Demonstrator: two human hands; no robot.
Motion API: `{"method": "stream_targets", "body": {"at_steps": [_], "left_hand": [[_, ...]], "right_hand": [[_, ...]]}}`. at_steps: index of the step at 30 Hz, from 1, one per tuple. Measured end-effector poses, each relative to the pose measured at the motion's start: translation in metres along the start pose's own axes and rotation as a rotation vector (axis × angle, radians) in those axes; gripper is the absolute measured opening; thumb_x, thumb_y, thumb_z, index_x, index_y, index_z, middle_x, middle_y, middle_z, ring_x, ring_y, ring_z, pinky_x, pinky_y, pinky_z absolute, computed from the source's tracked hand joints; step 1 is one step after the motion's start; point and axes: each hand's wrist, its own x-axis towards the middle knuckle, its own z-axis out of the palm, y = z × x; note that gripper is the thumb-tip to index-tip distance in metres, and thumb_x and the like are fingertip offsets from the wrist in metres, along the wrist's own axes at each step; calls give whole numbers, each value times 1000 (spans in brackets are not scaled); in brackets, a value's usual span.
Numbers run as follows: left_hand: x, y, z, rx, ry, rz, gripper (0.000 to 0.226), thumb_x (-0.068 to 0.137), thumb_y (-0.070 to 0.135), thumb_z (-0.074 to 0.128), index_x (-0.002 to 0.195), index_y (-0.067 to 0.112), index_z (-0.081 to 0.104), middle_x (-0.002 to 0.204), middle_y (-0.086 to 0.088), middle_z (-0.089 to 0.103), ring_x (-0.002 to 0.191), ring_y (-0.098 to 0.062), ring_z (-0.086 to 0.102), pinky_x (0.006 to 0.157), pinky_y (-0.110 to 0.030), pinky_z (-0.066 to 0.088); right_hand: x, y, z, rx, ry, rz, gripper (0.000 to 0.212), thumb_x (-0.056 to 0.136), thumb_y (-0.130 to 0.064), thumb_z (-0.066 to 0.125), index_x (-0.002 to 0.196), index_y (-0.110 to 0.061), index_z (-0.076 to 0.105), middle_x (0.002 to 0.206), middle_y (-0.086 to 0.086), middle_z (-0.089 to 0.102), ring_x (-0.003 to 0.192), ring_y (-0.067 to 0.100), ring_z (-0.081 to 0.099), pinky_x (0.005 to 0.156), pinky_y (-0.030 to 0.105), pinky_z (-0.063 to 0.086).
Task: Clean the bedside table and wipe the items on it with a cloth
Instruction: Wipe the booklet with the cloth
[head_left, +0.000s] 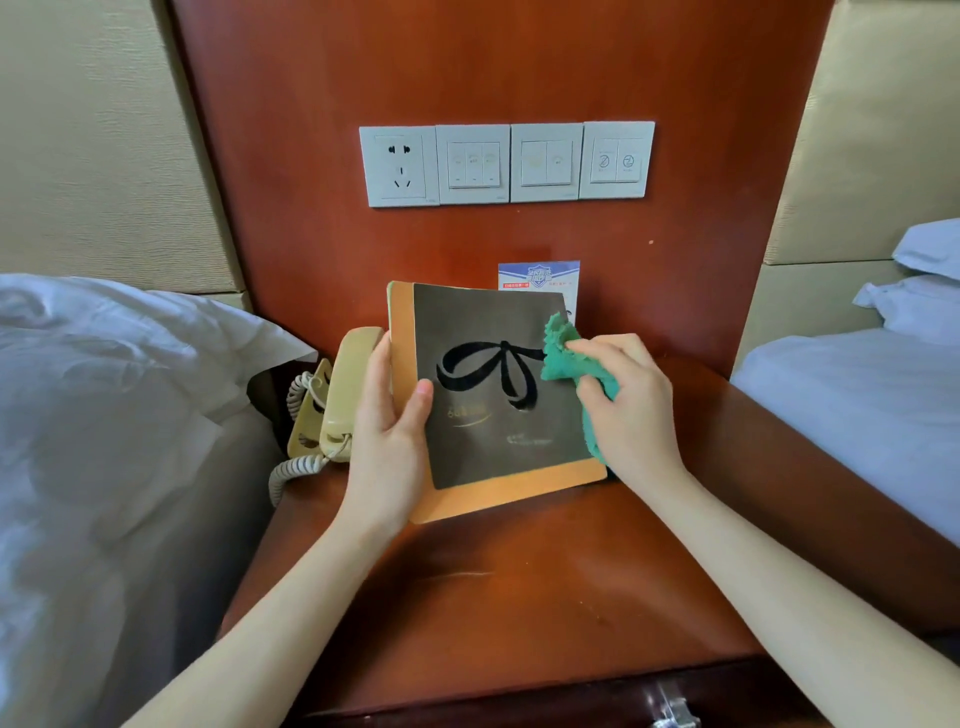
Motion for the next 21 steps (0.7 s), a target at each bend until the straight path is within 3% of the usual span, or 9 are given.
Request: {"method": "stream_targets", "body": {"at_steps": [3,5,10,13,16,21], "left_hand": [[0,1,1,-21,25,-5,48,100,7,45,146,19,36,143,-3,51,130,-16,49,109,-43,41],[1,0,-3,-36,53,-12,48,100,6,45,145,20,37,140,-2,53,127,-14,52,108,-44,43],[4,0,-10,1,123,19,49,99,3,44,145,21,39,143,-4,50,133,-20,46,111,-48,37],[5,-1,-10,9,114,27,49,99,3,44,144,22,40,142,-4,51,132,-20,46,111,-47,38],[6,0,-12,-54,116,18,48,98,6,45,141,25,43,136,0,57,126,-15,53,108,-41,43],[6,-2,-11,-49,129,29,49,94,14,46,141,28,42,136,2,56,127,-15,52,110,-44,40]], "right_hand": [[-13,-12,7,43,-220,-166,44,80,13,58,117,-10,67,108,1,55,105,14,52,93,21,44],[-20,-20,11,41,-386,-262,50,80,13,58,123,-12,63,110,-1,52,101,13,49,90,22,46],[-21,-22,10,-32,-519,-498,52,78,13,61,124,-11,63,110,5,55,98,13,42,82,26,47],[-21,-21,7,-109,-493,-535,46,76,13,62,117,-8,67,105,9,59,95,24,49,76,37,53],[-11,-11,1,-228,-385,-415,43,75,13,62,113,-6,69,101,12,60,94,30,50,72,46,53],[-7,0,-3,-301,-263,-221,38,84,6,60,120,-6,65,105,10,56,100,25,47,72,44,55]]}}
